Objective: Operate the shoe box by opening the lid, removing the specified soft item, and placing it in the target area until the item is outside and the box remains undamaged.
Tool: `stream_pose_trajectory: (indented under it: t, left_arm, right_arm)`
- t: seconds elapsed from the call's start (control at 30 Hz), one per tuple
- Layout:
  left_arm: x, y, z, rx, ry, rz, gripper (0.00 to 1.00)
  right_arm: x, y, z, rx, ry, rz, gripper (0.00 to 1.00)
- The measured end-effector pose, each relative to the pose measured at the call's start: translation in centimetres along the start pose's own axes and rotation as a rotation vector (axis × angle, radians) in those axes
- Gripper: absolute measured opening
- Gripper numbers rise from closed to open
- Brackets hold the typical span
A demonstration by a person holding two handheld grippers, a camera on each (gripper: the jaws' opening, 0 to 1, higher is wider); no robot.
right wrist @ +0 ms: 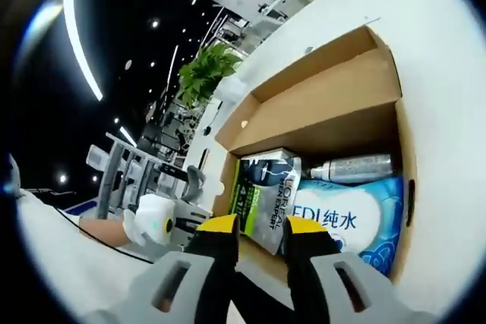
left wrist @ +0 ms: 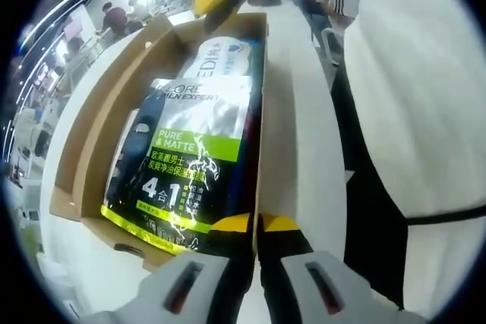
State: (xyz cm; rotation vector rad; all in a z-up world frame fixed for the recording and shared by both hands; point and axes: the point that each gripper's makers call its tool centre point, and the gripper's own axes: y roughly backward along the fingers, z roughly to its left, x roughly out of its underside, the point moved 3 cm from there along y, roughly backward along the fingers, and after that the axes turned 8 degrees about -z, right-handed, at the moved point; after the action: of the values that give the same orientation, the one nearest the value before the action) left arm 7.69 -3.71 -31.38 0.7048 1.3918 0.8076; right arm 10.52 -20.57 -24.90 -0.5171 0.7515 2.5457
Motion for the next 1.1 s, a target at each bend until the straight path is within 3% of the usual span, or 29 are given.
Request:
stream_pose_trajectory:
  t: [0.1, 0.33, 0.5, 1.1]
  left_arm:
    - [0.0, 0.0, 0.0, -0.002, 0.002, 0.000, 0.02]
    - [0.0, 0.0, 0.0, -0.002, 0.002, 0.000, 0.02]
    - [0.0, 0.0, 0.0, -0.001, 0.002, -0.001, 0.02]
    - [0.0, 0.0, 0.0, -0.006, 0.004, -0.001, 0.02]
  right_arm:
    - [0.3, -0.3, -0.1, 0.007, 0.023, 0.000, 0.20]
    - [0.7, -1.0, -0.6, 0.022, -0.038, 0.024, 0.19]
    - [1.3, -1.4, -1.9, 0.119, -0.099, 0.066, 0.18]
    - [2.1, -3.1, -1.3, 0.078, -0.115, 0.115, 0.17]
